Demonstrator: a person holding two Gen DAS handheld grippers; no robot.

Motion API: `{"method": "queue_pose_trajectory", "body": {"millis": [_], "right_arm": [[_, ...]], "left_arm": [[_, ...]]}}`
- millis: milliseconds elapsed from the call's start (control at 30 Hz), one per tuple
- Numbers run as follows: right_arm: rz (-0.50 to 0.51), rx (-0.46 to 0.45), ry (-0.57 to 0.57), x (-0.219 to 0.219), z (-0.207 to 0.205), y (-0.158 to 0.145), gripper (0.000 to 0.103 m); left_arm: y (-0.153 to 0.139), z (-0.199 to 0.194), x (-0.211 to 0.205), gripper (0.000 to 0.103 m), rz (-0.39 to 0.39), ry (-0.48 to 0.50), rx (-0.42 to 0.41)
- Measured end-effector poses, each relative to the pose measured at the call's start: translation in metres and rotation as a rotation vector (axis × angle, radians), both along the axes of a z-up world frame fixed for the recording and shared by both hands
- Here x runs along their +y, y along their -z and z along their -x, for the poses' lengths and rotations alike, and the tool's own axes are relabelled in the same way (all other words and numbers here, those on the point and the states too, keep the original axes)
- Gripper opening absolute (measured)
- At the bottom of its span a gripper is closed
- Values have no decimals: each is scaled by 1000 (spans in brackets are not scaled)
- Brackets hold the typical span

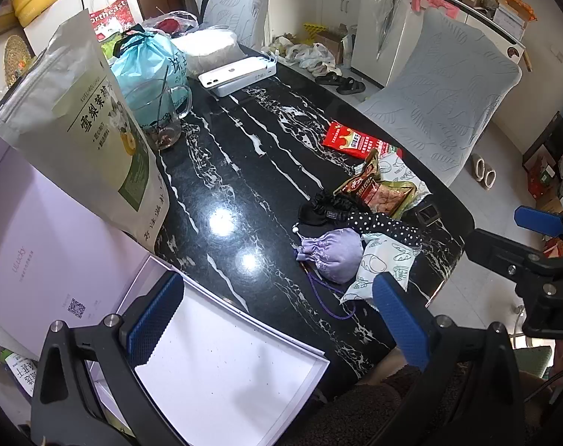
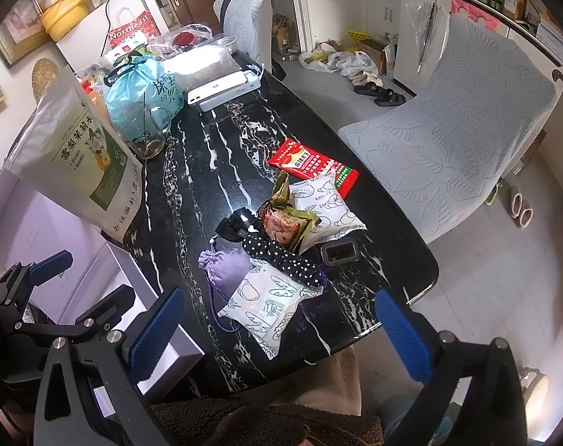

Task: Organize objects
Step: 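Move both tools toward the white printed snack pouch on the table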

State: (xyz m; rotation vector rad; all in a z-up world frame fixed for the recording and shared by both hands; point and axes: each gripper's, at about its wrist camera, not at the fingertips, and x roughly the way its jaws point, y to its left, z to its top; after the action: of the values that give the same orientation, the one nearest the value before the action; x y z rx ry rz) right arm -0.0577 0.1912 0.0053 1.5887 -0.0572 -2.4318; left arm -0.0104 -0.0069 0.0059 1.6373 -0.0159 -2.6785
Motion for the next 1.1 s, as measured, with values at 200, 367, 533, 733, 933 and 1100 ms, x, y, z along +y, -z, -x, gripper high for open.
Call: {"method": "queue_pose_trajectory", "body": {"millis": [200, 367, 533, 733, 933, 1100], "right_arm": [[-1, 1, 1, 0, 0, 0, 103], [1, 3, 3, 1, 0, 1, 103], [1, 5, 4, 3, 1, 1, 103], [1, 9, 6, 6, -1, -1, 103], [1, 9, 4, 9, -2, -2, 103], [-1, 8, -6, 15, 4, -5, 103]], "left_arm": [[3, 2, 0, 102, 3, -10, -7], [3, 3, 0, 102, 4, -10, -7], [4, 2, 2, 102, 3, -14, -6], [4, 2, 2, 102, 4, -17, -7], [5, 1, 5, 102, 0, -22, -10], [6, 2, 14, 102, -6, -35, -15]]}}
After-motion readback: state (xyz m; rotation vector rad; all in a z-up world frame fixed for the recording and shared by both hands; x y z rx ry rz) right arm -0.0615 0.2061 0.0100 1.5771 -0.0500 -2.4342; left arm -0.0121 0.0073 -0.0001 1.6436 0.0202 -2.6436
